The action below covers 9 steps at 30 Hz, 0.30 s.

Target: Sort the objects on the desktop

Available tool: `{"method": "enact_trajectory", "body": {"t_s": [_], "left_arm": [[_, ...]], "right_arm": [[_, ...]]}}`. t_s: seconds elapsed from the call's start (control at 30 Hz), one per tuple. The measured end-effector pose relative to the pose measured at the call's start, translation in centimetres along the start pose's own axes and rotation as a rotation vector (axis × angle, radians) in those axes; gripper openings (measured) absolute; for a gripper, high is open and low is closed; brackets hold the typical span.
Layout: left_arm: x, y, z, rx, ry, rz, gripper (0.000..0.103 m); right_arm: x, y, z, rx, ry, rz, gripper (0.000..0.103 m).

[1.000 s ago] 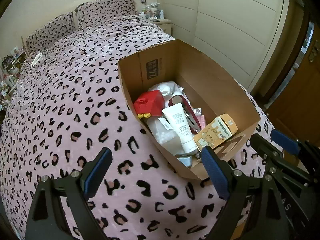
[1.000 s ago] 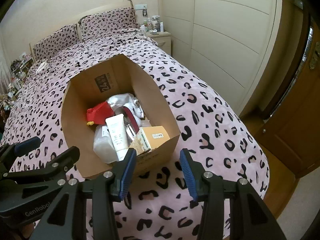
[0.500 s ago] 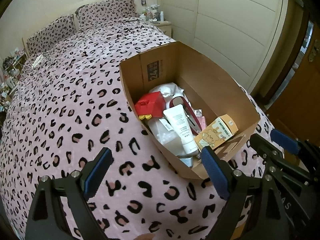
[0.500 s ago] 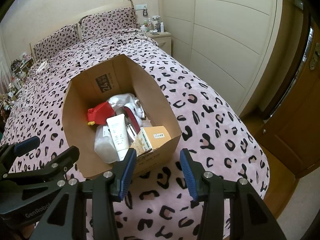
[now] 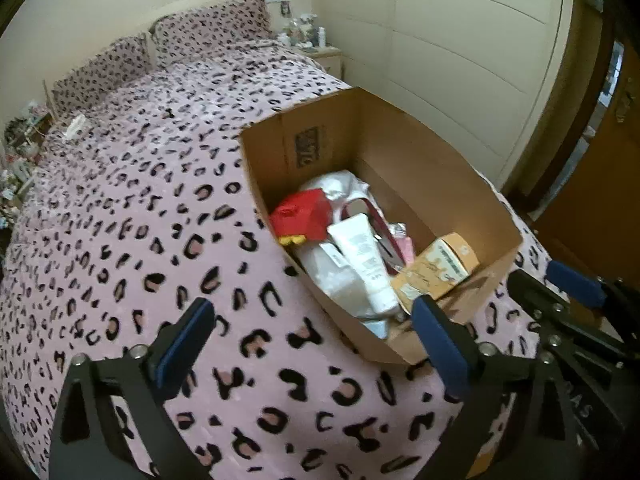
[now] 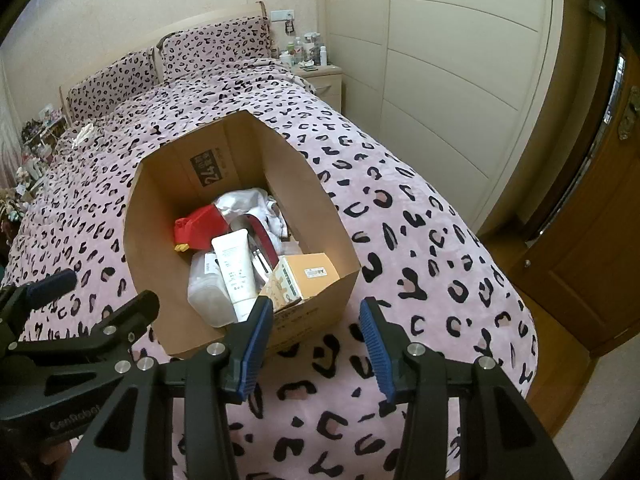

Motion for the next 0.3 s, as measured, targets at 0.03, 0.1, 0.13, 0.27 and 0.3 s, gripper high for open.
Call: {"method": "enact_trajectory", "body": {"t_s": [0.03, 0.1, 0.13, 0.27, 0.3], "left_arm": [[-0.03, 0.03, -0.08, 0.000, 0.005, 0.002, 0.103], [-0.05, 0.04, -0.22, 0.000, 0.011, 0.005, 0.103], [-0.06, 0.06, -0.30, -0.003, 0.010, 0.005, 0.103], [-0.08, 0.06, -0.42, -0.005, 0.010, 0.004, 0.103], [-0.10, 0.06, -0.44, -0.005, 0.008, 0.003, 0.103]], "right_arm": [[0.04, 0.01, -0.03, -0.002, 0.003, 0.000, 0.046], [0.10, 0.01, -0.08, -0.006, 0.001, 0.000, 0.046], [0.10, 0.02, -0.12, -0.007, 0.001, 0.001, 0.046], [0.10, 0.00, -0.17, -0.006, 0.004, 0.003, 0.046], [0.09, 0.01, -0.14, -0.005, 0.004, 0.003, 0.046]]}}
Point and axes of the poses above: each gripper's, at about its wrist camera, not at the fingertips, and x roughly the way its jaws point, z to its right, y to its top, the point moved 8 cm from there along x, roughly the way its jaws point, and after that the axes turned 6 degrees about y, right-handed, at the moved point
